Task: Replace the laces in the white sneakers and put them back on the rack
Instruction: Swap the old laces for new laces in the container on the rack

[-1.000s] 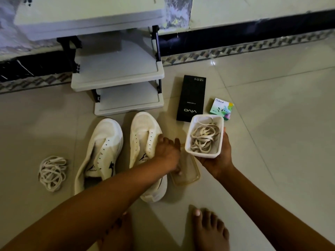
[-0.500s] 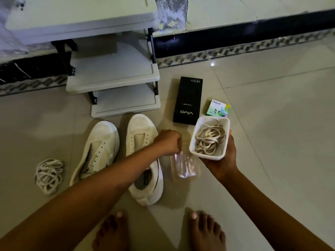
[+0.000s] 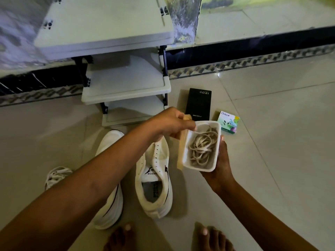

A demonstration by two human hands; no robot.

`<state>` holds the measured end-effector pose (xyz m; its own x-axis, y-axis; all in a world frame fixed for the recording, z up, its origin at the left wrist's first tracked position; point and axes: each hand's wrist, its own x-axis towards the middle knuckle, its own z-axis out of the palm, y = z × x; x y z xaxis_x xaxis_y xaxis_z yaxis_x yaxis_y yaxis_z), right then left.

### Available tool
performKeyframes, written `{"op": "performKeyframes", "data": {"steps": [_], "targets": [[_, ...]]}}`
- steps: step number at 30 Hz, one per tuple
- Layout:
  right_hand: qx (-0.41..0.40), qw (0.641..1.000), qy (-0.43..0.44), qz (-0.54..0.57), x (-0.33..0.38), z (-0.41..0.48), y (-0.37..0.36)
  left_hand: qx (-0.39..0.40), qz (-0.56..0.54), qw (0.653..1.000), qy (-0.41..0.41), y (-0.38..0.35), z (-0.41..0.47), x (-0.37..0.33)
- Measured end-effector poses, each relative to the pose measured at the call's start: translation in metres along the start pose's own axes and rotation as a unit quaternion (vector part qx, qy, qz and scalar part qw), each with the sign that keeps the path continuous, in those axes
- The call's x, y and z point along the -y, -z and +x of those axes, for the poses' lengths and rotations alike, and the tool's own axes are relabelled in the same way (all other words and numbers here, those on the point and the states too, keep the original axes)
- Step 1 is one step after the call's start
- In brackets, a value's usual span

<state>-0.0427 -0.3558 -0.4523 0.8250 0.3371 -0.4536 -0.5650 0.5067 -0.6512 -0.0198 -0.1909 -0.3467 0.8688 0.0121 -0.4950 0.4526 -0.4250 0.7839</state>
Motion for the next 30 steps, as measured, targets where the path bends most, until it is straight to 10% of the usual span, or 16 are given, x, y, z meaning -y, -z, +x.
{"op": "performKeyframes", "data": {"steps": [6, 14, 30], "targets": [[0.021, 0.999, -0.025, -0.043, -0.002, -0.001, -0.009, 0.073, -0.073, 0.995, 0.014, -0.004, -0.004, 0.011], [0.035, 0.998, -0.047, 0.025, -0.004, 0.0, -0.02, -0.101, 0.113, 0.984, -0.09, -0.01, 0.002, 0.039], [0.043, 0.997, -0.04, -0.045, 0.01, 0.007, -0.027, -0.134, 0.036, 0.984, -0.113, -0.019, 0.003, 0.051]]}}
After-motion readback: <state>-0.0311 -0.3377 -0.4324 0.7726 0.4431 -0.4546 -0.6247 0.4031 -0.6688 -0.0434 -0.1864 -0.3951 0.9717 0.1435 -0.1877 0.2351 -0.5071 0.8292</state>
